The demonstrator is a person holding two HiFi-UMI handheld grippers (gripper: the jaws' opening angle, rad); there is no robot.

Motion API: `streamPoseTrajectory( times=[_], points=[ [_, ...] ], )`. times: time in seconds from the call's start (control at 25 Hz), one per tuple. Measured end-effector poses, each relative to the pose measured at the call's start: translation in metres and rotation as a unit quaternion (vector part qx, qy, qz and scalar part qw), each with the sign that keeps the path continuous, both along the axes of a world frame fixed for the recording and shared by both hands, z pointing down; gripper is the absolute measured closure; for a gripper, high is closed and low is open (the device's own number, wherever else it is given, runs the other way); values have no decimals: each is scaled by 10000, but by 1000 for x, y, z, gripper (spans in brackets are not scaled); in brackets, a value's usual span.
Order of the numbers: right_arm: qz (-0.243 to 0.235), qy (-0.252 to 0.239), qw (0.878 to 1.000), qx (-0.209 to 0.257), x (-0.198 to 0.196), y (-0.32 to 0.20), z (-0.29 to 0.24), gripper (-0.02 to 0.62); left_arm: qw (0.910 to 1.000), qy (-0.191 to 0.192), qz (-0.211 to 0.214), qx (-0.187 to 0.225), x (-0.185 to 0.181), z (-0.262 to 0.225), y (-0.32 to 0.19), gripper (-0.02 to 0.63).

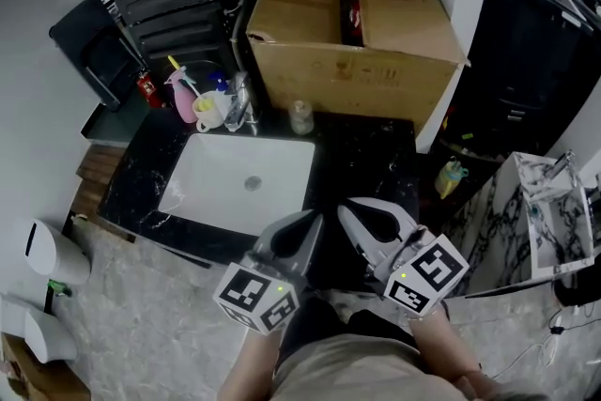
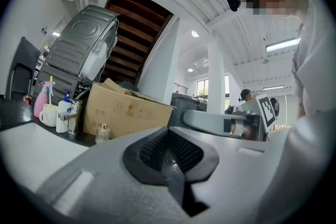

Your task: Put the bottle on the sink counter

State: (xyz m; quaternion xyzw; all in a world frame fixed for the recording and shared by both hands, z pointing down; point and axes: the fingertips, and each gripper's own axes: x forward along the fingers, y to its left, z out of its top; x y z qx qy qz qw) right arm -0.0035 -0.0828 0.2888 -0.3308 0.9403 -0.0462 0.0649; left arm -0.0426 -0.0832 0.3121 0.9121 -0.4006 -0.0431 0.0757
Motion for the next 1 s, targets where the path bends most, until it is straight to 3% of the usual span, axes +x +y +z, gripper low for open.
streamPoseTrajectory(
  times=[1.0],
  points=[
    [-234, 333, 9992, 8, -18, 0, 9, 592, 9997, -9, 165, -166, -3, 11, -7, 598]
  ],
)
